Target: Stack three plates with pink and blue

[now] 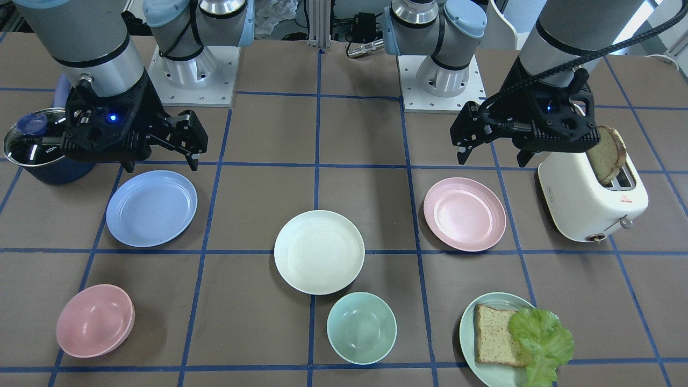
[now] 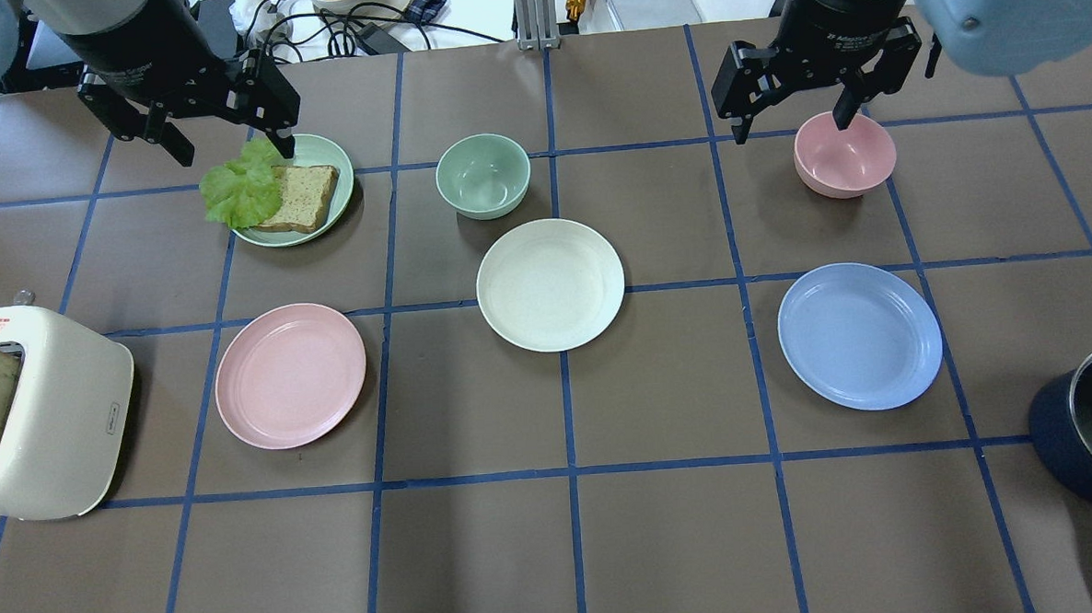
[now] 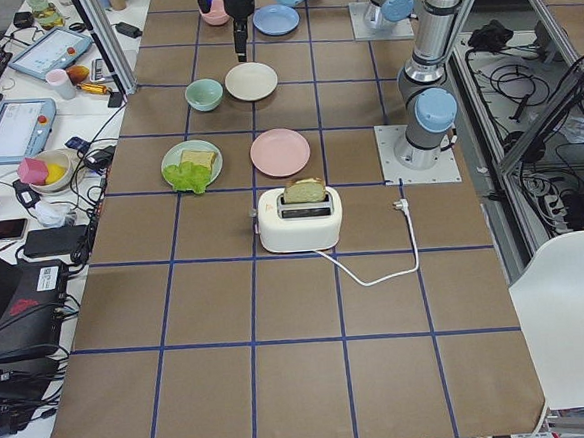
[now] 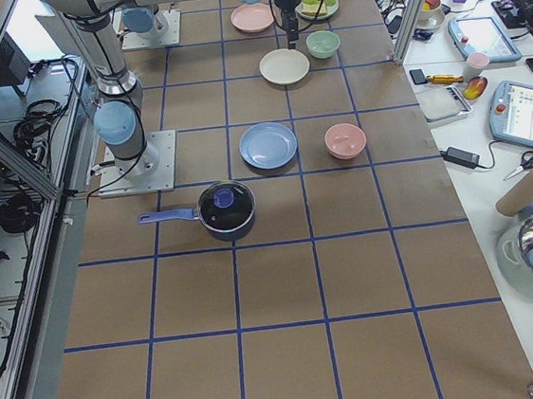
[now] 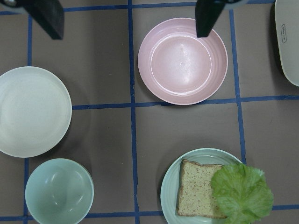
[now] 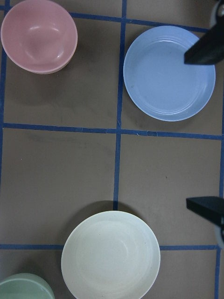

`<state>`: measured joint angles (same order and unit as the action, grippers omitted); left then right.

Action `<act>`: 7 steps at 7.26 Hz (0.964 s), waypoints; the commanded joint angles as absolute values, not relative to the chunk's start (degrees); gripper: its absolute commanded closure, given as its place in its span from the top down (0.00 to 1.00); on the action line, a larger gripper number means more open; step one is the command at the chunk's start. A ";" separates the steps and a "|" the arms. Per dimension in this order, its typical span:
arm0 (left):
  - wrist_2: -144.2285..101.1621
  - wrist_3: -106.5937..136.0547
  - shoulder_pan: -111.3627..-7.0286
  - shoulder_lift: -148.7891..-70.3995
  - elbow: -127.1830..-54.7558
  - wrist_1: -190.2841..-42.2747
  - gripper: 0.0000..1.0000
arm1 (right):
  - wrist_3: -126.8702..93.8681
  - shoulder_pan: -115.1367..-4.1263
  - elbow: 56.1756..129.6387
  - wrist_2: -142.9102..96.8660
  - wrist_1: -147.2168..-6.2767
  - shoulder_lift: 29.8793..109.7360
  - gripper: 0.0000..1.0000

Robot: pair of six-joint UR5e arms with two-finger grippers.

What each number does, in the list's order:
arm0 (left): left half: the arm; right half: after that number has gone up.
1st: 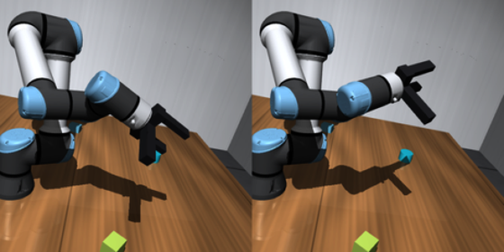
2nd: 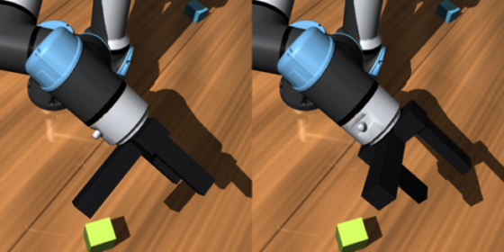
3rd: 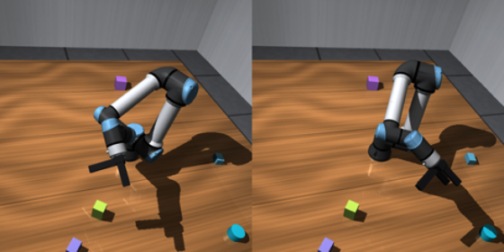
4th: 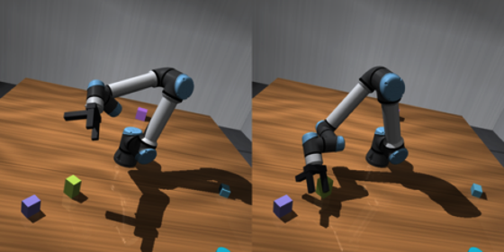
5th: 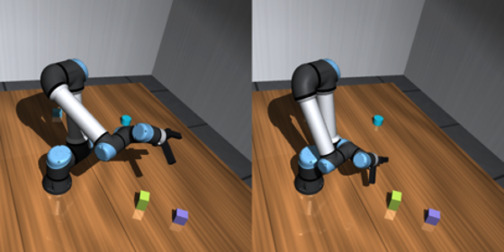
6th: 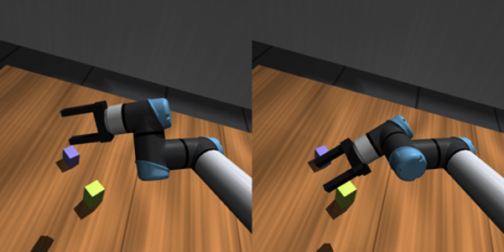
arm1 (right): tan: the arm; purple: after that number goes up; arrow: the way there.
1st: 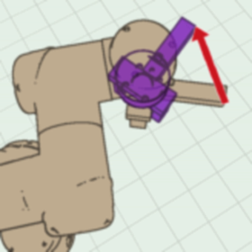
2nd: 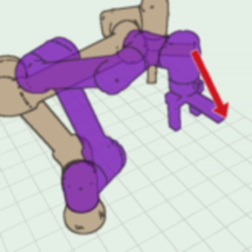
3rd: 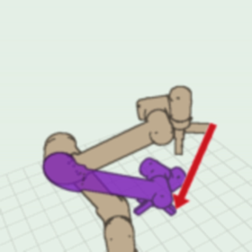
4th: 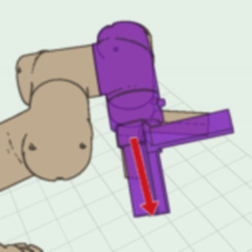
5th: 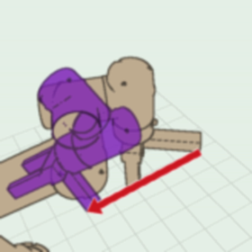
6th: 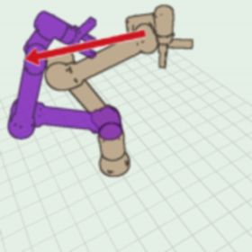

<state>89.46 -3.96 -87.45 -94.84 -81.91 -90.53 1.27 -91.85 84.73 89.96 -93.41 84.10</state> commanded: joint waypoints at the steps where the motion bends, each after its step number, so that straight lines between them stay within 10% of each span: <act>1: 89.47 -3.96 -87.45 -94.83 -81.91 -90.53 1.00 | 1.14 -91.85 84.55 89.82 -93.34 85.24 1.00; 7: 89.47 -3.96 -87.45 -94.57 -81.91 -90.62 1.00 | 1.06 -91.76 84.20 90.35 -92.81 85.25 1.00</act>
<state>89.47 -3.96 -87.43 -94.60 -81.91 -90.58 1.12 -91.79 84.28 90.25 -93.00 85.32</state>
